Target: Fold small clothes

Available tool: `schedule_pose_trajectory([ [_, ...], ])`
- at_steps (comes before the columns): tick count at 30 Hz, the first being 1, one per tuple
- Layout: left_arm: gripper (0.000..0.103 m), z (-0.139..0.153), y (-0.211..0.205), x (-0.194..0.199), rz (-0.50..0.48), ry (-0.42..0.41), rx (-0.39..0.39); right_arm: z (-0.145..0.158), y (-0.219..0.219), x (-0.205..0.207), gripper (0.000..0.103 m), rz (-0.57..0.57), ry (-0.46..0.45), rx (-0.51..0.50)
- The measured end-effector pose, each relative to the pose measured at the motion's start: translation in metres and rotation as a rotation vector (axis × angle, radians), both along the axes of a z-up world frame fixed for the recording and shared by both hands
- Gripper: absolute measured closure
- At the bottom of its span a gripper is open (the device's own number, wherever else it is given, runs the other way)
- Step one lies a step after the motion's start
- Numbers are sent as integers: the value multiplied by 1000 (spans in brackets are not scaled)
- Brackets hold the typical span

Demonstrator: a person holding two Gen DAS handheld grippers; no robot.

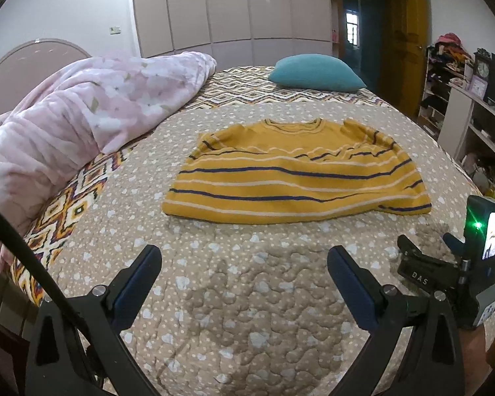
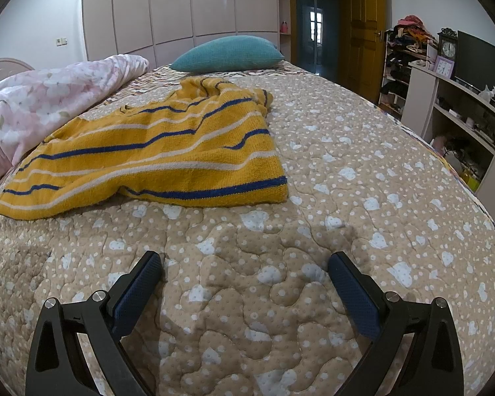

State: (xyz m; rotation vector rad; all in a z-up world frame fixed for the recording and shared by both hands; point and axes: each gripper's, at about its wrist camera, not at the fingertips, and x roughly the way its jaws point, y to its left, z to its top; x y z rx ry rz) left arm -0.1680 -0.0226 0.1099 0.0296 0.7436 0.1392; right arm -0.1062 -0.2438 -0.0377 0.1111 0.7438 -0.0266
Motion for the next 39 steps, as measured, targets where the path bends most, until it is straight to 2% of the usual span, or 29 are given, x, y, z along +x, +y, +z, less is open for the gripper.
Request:
schedule_pose_trajectory([
  [39, 3, -24, 11, 6, 8, 77, -47, -2, 0, -3, 0, -2, -3, -12],
])
